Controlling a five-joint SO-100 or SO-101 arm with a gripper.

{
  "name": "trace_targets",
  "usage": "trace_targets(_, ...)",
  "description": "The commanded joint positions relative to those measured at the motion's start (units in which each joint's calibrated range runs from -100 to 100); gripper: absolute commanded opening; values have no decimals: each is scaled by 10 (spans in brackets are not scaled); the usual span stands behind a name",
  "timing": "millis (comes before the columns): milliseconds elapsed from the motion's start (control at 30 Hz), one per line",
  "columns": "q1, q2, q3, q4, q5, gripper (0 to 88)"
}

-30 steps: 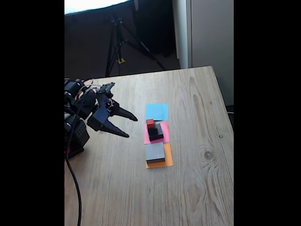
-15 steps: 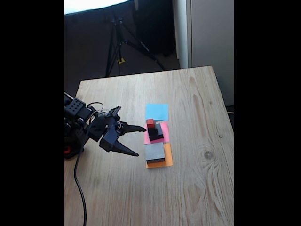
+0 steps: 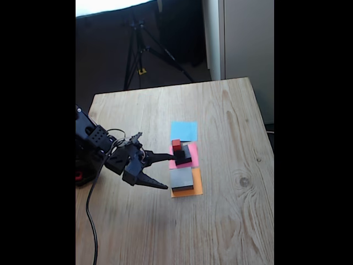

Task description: Tower of hanoi

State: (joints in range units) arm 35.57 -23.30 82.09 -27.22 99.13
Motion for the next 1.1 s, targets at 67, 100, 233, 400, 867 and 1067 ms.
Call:
trace_targets(67,-16,61,5,-92,9,427)
trace_targets(100,-18,72,4,-102,9,427)
trace_targets(233,-20,122,5,-151,9,427)
trace_targets(400,-19,191,-3,-204,9,421)
trace_targets(867,-18,328,-71,-292,9,415)
trace_targets(1067,-26,362,-88,-308,9,411)
